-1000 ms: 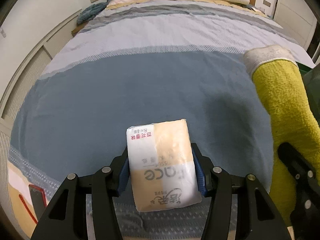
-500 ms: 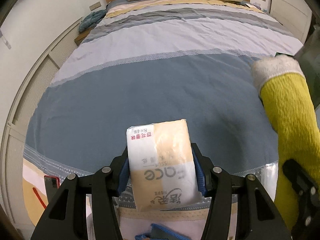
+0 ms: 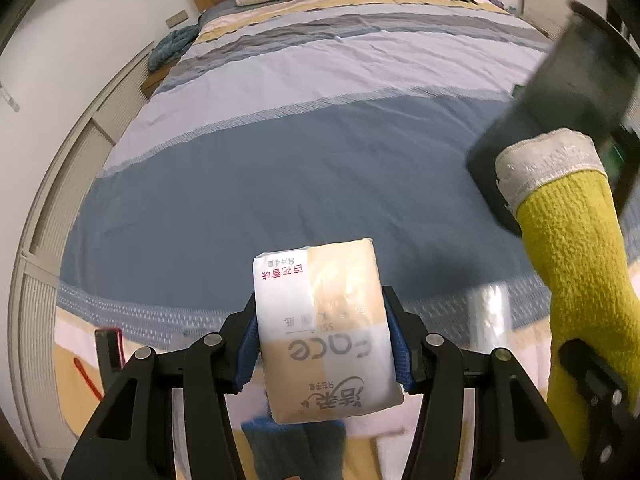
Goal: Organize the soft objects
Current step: 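Lift the soap box and yellow towel and carry both toward the green tray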
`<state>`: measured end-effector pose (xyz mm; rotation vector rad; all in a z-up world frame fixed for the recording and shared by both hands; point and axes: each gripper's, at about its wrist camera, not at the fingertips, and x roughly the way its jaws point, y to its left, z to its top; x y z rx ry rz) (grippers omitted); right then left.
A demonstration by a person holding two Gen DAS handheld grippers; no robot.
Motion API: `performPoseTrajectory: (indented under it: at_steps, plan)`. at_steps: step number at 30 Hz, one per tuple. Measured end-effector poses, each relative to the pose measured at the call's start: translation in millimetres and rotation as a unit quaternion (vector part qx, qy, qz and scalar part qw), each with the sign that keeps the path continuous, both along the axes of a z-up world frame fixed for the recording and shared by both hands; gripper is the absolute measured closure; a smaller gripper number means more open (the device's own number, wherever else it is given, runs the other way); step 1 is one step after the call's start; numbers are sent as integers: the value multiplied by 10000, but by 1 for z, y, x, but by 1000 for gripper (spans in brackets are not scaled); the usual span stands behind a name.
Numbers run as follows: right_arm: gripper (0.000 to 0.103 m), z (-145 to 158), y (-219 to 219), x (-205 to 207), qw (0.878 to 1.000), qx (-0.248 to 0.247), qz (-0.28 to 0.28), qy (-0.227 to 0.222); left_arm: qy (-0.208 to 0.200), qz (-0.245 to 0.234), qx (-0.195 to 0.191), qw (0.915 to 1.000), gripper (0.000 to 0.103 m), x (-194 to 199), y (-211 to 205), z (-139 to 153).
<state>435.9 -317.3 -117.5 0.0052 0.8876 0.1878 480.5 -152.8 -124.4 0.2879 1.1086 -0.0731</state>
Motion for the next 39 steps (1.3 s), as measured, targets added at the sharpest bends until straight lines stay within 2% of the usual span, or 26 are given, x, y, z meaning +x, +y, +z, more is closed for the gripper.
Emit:
performPoseTrajectory:
  at_steps: [9,15,19,25,31,35,39]
  plan:
    - [85,10,-51,-54,9998,-138,27,156,245,-228,-19,9994,54,-59,-29,8]
    - [85,21,-91,-88,9989,-333,-141,288,464,-699,-94,9964,54,-94,-70,8]
    - [85,30,-116,-105,9978,-411,-352,377,701,-1106,-228,9911,54,-116,-106,5]
    - [85,40,-158,-132,9943,-594,-725,512,967,-1843,-397,9773,54,-141,-168,0]
    - [85,56,-201,-150,9878,-819,-1221,510,949,-2275,-708,9666,54,-141,-236,3]
    - [85,67,-227,-148,9825,-995,-1513,435,759,-2297,-917,9659,54,-125,-272,10]
    - [85,84,-256,-130,9758,-1195,-1807,285,464,-2191,-1000,9695,54,-99,-305,14]
